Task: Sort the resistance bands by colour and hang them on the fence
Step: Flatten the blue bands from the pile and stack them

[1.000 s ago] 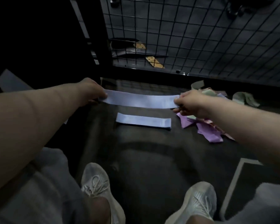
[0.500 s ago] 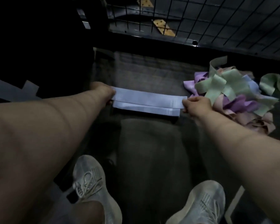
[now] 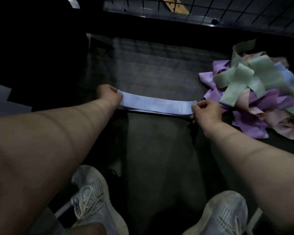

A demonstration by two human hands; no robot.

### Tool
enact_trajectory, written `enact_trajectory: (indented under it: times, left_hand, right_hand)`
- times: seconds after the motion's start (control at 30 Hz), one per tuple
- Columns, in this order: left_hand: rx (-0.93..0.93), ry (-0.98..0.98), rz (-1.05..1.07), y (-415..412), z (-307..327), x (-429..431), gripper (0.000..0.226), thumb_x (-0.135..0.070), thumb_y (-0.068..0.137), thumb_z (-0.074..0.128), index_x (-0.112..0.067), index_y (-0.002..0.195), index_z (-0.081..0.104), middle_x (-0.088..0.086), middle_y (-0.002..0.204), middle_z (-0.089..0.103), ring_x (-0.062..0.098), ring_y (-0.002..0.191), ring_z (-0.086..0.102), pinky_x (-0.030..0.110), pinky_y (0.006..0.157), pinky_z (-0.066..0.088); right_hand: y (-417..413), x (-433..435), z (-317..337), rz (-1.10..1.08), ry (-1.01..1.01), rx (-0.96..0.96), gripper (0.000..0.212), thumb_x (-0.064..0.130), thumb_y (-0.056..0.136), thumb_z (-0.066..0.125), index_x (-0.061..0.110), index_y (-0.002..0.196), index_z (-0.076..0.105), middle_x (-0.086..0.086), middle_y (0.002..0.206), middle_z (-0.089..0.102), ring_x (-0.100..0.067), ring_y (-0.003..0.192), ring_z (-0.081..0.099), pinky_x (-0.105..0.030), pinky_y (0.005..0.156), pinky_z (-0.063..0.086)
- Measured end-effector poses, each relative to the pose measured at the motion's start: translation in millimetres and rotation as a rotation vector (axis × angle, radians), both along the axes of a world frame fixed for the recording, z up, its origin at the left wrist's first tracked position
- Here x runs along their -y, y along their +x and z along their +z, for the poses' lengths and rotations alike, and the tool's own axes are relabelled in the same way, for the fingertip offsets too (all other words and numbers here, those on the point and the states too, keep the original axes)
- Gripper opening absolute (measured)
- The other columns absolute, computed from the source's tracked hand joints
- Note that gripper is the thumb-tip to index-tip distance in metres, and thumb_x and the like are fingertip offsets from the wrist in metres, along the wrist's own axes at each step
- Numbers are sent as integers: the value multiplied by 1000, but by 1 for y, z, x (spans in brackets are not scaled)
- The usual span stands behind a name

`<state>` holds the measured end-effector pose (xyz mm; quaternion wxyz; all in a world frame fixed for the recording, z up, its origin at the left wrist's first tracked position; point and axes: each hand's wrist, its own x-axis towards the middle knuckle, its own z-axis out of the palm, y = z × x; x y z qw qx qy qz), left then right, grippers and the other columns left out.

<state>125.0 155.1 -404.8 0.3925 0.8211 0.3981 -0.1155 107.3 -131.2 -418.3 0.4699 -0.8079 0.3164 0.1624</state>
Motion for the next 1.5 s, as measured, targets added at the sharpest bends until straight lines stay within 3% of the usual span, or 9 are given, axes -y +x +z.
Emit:
enact_trajectory:
  times: [0.17, 0.3, 0.47, 0.57, 0.83, 1.0, 1.13, 1.33, 1.5]
  left_hand:
    - [-13, 107, -96, -7, -7, -1, 15, -13, 87, 69, -9, 102, 68, 11, 106, 69, 25, 95, 64, 26, 81, 47]
    - [-60, 247, -219, -9, -13, 2, 36, -16, 83, 72, -10, 115, 57, 14, 130, 52, 32, 117, 53, 32, 93, 44]
    - [-37, 577, -1111, -9, -10, 1, 86, -43, 73, 79, -21, 145, 37, 5, 151, 31, 27, 137, 31, 36, 111, 26]
    - [-77, 653, -1315, -8, -15, 3, 91, -40, 77, 77, -24, 151, 28, 1, 154, 30, 24, 141, 29, 35, 113, 23]
    - [-81, 691, -1258, 0, -26, 2, 42, -24, 90, 56, -24, 132, 49, 3, 133, 49, 26, 122, 50, 37, 100, 33]
    - [-166, 569, -1165, -10, -24, -3, 73, -38, 82, 68, -23, 145, 34, 5, 147, 34, 25, 139, 31, 43, 116, 18]
    - [-90, 290, -403, -21, -20, 8, 70, -30, 88, 61, -15, 148, 31, 10, 152, 23, 31, 141, 22, 40, 116, 20]
    - [-95, -124, 233, -11, -40, 13, 44, -25, 95, 47, -1, 131, 53, 19, 134, 54, 34, 123, 54, 30, 101, 44]
    - [-86, 65, -113, -21, -34, 6, 33, -9, 94, 44, 3, 122, 59, 23, 110, 56, 39, 118, 54, 35, 95, 45]
  right_hand:
    - [-2, 4, -10, 18, -66, -28, 17, 15, 94, 61, 3, 104, 59, -15, 68, 65, -20, 42, 56, -25, 40, 47]
    - [-2, 9, -15, 213, -371, -42, 44, 30, 86, 71, 10, 122, 56, -16, 125, 57, -32, 105, 60, -36, 92, 47]
    - [1, 9, -5, 867, -634, 96, 90, 42, 71, 83, 20, 146, 40, -8, 150, 31, -32, 136, 31, -39, 112, 25]
    - [9, 11, -9, 1153, -651, 40, 98, 43, 69, 84, 21, 151, 34, -4, 151, 33, -27, 138, 31, -37, 113, 22]
    - [26, 8, -11, 1175, -638, 46, 68, 30, 80, 77, 19, 139, 46, -6, 138, 45, -31, 124, 45, -39, 105, 38]
    - [7, 15, -16, 830, -542, 74, 84, 40, 74, 82, 13, 143, 40, -13, 140, 40, -33, 129, 38, -41, 109, 32]
    - [-11, 12, -19, 206, -306, 53, 38, 29, 92, 62, 2, 117, 50, -20, 123, 52, -36, 115, 51, -36, 97, 39]
    - [-7, 2, -25, 166, -280, -8, 15, 25, 97, 55, 11, 95, 53, -17, 112, 62, -31, 104, 57, -29, 84, 39]
    - [-10, 8, -26, 212, -335, -5, 16, 26, 93, 60, 12, 96, 56, -18, 120, 56, -27, 100, 54, -27, 88, 38]
